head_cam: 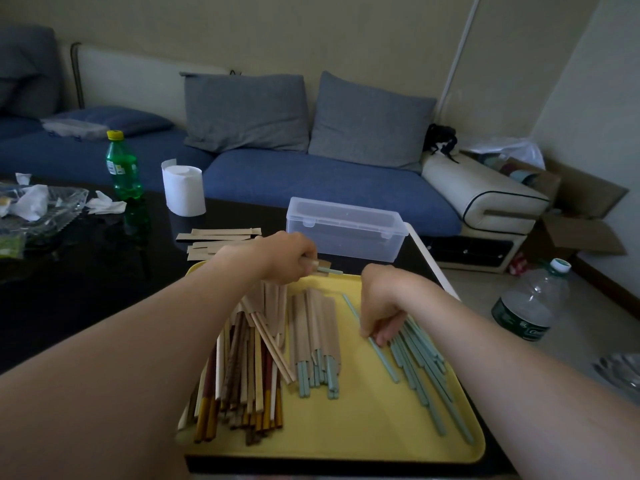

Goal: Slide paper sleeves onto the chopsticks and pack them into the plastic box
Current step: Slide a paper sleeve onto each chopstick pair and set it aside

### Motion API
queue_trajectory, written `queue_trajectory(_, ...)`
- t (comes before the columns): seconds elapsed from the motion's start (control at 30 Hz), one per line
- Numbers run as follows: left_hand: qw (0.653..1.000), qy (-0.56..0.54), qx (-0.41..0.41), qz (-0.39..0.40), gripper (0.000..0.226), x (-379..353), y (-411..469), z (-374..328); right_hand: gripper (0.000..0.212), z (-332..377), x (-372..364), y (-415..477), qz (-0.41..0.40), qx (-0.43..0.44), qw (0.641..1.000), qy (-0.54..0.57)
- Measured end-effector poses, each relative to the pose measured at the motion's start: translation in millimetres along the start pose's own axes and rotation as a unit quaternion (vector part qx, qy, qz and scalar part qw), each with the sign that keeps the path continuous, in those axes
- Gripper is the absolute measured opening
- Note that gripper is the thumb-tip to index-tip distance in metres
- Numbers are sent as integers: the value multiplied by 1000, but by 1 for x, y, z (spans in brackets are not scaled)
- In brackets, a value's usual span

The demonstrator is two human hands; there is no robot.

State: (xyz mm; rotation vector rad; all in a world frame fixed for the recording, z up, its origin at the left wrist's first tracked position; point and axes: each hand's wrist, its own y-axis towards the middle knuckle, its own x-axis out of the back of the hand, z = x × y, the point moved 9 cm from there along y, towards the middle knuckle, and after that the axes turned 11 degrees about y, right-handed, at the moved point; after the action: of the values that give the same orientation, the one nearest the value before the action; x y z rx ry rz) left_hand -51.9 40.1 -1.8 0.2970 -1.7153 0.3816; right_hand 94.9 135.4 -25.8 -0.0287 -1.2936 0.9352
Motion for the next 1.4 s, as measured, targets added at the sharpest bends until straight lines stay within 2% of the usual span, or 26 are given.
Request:
queue_trajectory(0.07,1000,7,5,5,7,-2,1,2,25,0,1,0,-1,15,1000,4)
queue_trajectory(0.13,1000,9,11,8,4,-4,1,4,14,3,11,-1,-38,54,998,19)
queue_trajectory(0.23,1000,4,18,13,6,-5,2,7,10,18,33,-9,-107,169,975,100)
queue_trajectory(0.33,1000,4,20,6,8,-5,2,10,6,30,33,-18,-95,244,956,129)
queue_trajectory(0.47,1000,-4,15,9,8,-7,2,10,7,29,29,-13,-109,243,962,60)
queue_trajectory(0.7,1000,-22,3,23,7,-8,1,7,3,27,31,-10,-118,254,959,39)
queue_trajectory(0.87,1000,-7,-14,20,3,-8,2,3,13,29,37,-7,-139,283,946,72)
queue_trajectory(1.0,999,-19,-42,2,10,0,-1,-6,26,36,45,-9,-173,323,919,147)
queue_trajectory(1.13,998,-23,-49,-29,19,9,-1,-12,26,39,48,-8,-196,302,897,256)
queue_trajectory(1.23,998,-41,-43,-35,17,10,-3,-10,27,18,68,-10,-291,210,872,334)
queue_trajectory(1.27,997,-46,-42,-34,15,9,-3,-10,24,8,69,-7,-293,168,865,371)
queue_trajectory(1.33,997,-57,-44,-39,9,11,-4,-10,23,4,56,-2,-239,113,862,432)
queue_trajectory(1.4,996,-60,-53,-42,7,14,-5,-14,23,17,41,-1,-171,108,875,440)
